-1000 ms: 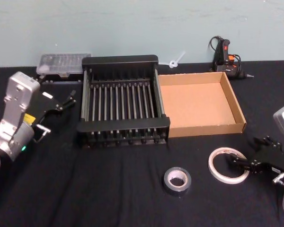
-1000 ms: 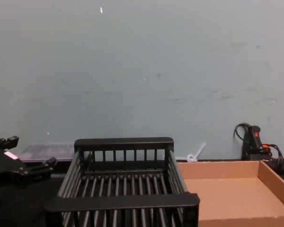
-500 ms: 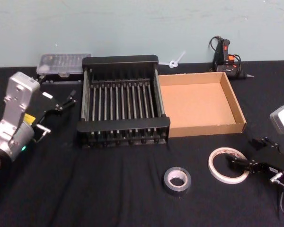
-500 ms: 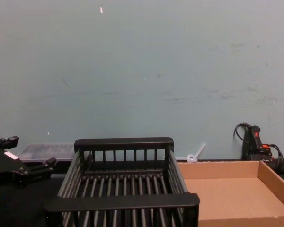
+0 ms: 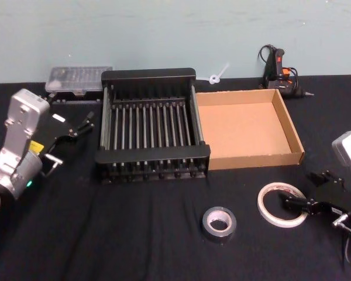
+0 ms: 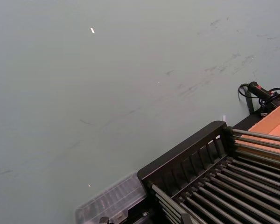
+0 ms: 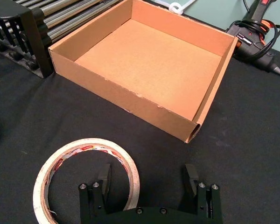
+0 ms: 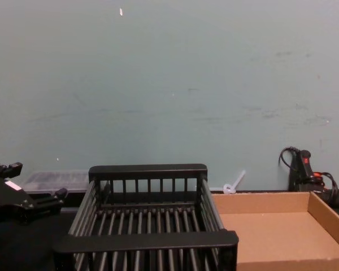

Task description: Pick up the white tape and place it into the black box , Pick up the silver tape and place it into the brown box.

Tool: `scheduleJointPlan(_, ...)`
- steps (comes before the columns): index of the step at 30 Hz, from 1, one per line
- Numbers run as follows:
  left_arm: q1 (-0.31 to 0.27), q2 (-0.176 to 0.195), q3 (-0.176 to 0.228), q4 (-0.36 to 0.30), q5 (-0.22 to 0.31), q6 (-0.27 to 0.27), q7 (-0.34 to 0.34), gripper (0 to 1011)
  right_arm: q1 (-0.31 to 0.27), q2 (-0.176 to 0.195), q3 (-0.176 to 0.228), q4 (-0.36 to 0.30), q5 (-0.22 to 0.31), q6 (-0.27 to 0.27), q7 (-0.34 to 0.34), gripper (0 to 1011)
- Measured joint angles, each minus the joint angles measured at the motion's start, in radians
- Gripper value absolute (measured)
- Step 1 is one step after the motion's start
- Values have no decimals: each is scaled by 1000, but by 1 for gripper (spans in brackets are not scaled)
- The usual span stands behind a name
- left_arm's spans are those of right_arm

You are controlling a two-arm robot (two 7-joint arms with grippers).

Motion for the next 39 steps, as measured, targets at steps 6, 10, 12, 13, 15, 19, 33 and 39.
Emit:
scheduleJointPlan(6, 0, 0, 0, 0, 0, 0, 0, 1001, 0, -3, 3, 2, -3, 0, 3, 1003)
scheduleJointPlan(10, 0, 0, 0, 0, 0, 0, 0, 1001, 0, -2, 2, 2, -3, 0, 3, 1003)
scheduleJointPlan(12, 0, 0, 0, 0, 0, 0, 0, 1001, 0, -2, 2, 1, -3, 0, 2, 1002)
scheduleJointPlan(13, 0, 0, 0, 0, 0, 0, 0, 1001, 0, -2, 2, 1, -3, 0, 2, 1002)
scheduleJointPlan(15, 0, 0, 0, 0, 0, 0, 0, 1001, 0, -2, 2, 1, -3, 0, 2, 1003)
scheduleJointPlan(19, 0, 0, 0, 0, 0, 0, 0, 1001, -1, -1, 1, 1, -2, 0, 2, 1002)
scheduleJointPlan(33, 0, 0, 0, 0, 0, 0, 0, 1001, -1, 0, 1, 0, 0, 0, 0, 809)
scheduleJointPlan(39, 0, 0, 0, 0, 0, 0, 0, 1001, -1, 0, 1, 0, 0, -1, 0, 617)
